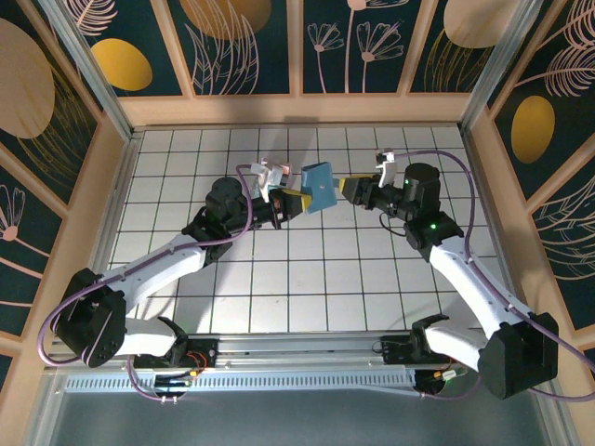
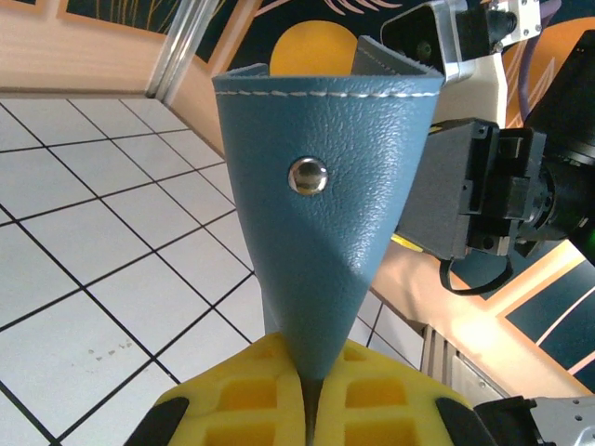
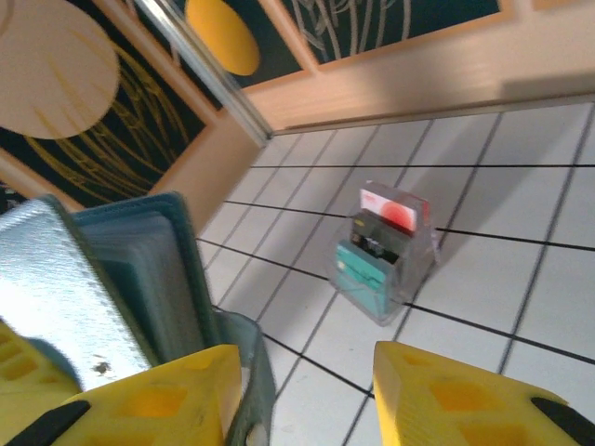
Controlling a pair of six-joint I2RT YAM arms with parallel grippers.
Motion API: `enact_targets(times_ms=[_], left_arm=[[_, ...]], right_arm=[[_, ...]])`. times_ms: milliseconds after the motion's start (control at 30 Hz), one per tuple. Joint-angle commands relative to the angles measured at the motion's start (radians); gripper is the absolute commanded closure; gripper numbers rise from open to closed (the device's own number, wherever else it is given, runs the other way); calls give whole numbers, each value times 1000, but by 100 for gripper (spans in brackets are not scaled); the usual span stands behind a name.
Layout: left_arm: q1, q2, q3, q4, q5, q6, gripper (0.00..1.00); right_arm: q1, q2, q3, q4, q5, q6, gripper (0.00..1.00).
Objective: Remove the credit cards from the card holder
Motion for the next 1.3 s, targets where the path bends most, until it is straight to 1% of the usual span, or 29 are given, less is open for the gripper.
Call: enact_targets(times_ms=[0, 300, 467, 600, 700, 833, 900, 1033, 1167, 1267], left_arm=[[2, -16, -15, 112, 56, -17, 100], [2, -49, -27, 186, 165, -10, 100], [3, -64, -21, 214, 236, -16, 100], [1, -72, -29, 258, 268, -32, 100], [2, -82, -41, 307, 276, -46, 100], [2, -83, -31, 320, 295, -52, 100], [2, -84, -31, 331, 299, -58, 100], [2, -87, -41, 378, 309, -75, 100], [2, -96, -30, 376, 318, -65, 100], [1, -99, -16, 351, 325, -50, 100]], right_arm=[[-6, -2, -19, 92, -147, 22, 57], [-28, -34, -66, 131, -395, -38, 54], [-39, -59, -95, 159, -518, -42, 54], [-38, -58, -97, 156, -557, -58, 56], [-38, -54, -91, 133, -589, -83, 60], [-38, -62, -89, 108, -612, -110, 70], [-39, -67, -92, 110, -640, -113, 74], [-39, -84, -105, 87, -671, -138, 75], [-39, -93, -110, 87, -694, -141, 75], [-37, -106, -115, 95, -685, -133, 71]])
